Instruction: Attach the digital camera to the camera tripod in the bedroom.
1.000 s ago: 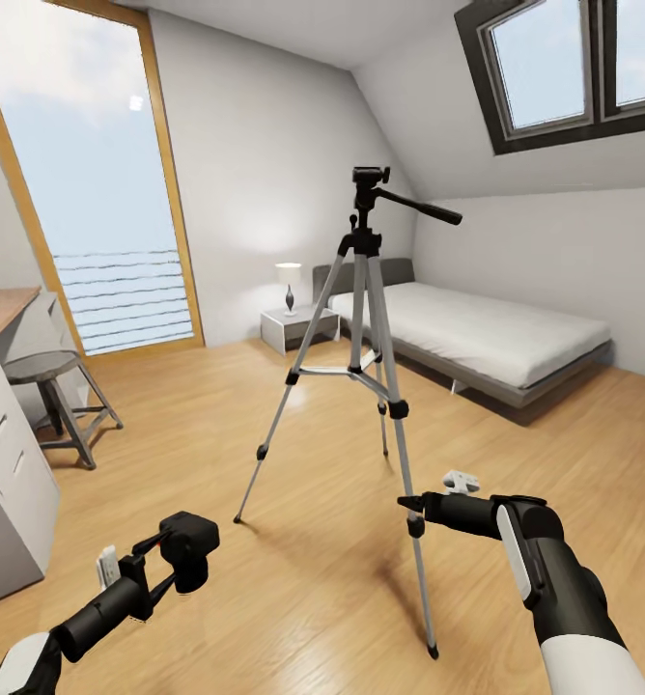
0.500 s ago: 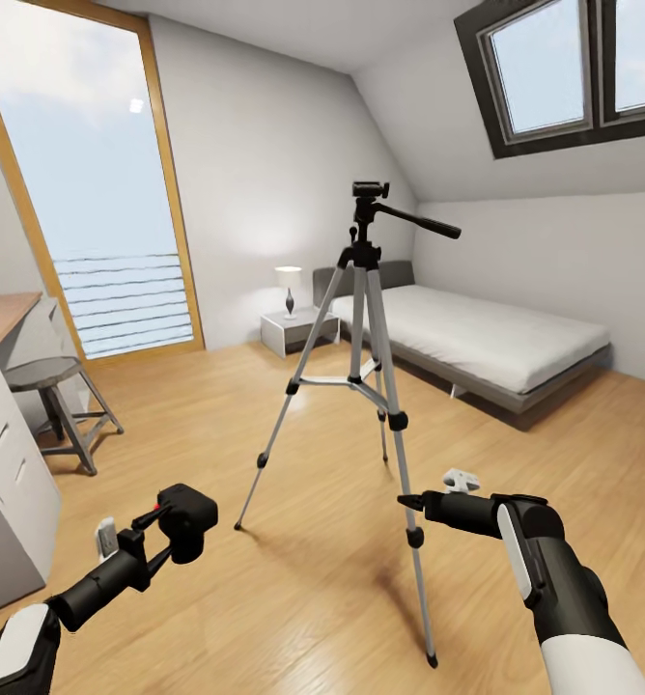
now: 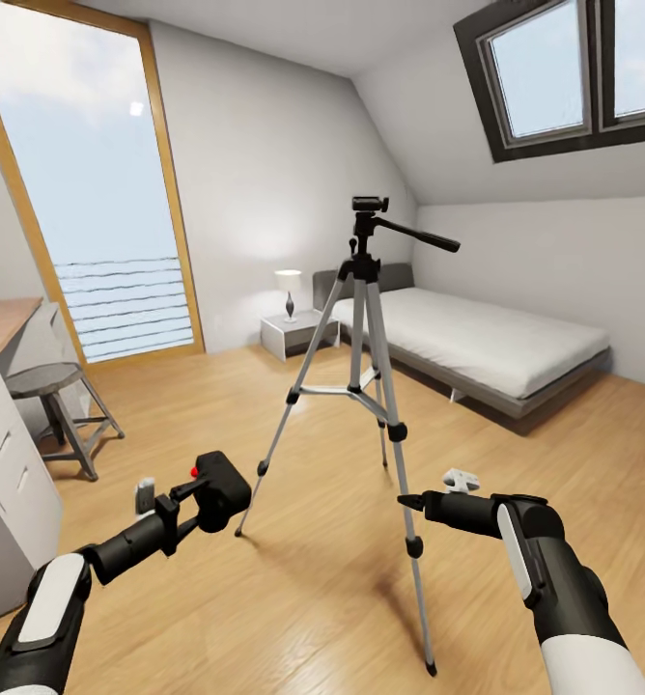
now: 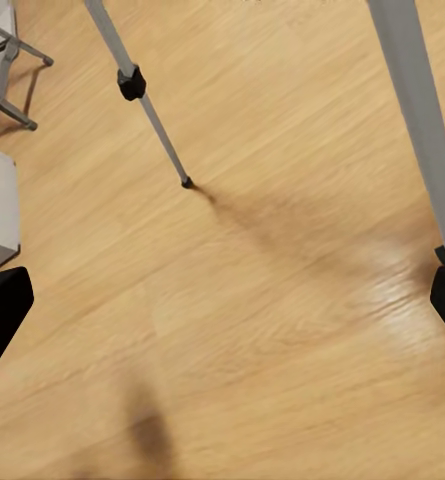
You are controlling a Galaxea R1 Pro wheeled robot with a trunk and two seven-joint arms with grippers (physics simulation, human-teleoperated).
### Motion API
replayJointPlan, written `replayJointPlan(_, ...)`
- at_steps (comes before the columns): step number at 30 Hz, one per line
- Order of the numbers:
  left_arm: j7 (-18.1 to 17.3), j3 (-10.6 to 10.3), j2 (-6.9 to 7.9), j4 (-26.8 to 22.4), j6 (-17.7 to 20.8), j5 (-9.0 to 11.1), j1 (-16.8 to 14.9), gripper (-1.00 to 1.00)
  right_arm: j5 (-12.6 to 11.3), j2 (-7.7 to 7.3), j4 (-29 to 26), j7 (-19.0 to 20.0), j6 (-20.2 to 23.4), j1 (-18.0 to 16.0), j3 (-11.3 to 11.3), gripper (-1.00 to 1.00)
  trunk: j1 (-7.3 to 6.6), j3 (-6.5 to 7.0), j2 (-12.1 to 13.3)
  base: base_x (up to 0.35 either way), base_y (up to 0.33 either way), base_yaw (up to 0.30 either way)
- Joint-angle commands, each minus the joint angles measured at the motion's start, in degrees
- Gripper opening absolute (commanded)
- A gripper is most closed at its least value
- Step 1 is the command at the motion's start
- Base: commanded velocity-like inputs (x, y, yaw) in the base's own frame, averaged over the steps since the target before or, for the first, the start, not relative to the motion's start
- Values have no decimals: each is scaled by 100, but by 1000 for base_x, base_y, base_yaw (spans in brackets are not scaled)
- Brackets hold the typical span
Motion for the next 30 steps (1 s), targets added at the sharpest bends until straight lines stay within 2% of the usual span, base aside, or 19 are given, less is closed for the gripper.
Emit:
replayJointPlan(1, -57, -49, 0, -65, 25, -70, -5, -100, 24, 1, -2, 32, 26, -4, -8, 100, -23, 12, 39, 0, 0, 0)
replayJointPlan(3, -56, -188, 6, -250, 25, -75, -5, -100, 24, 1, 0, 32, 26, -4, -8, 100, -67, 48, 119, 0, 0, 0)
replayJointPlan(9, -48, -346, 22, -517, 25, -106, -5, -100, 24, 1, 2, 32, 26, -4, -8, 100, -199, 156, 360, 0, 0, 0)
replayJointPlan(26, -18, -490, 24, -757, 25, -249, -5, -100, 24, 1, -12, 32, 29, -4, -8, 100, -572, 461, 1042, 0, 0, 0)
replayJointPlan(30, -7, -501, 19, -768, 25, -268, -5, -100, 27, 1, -22, 32, 165, -4, -12, 100, -660, 533, 1202, 0, 0, 0)
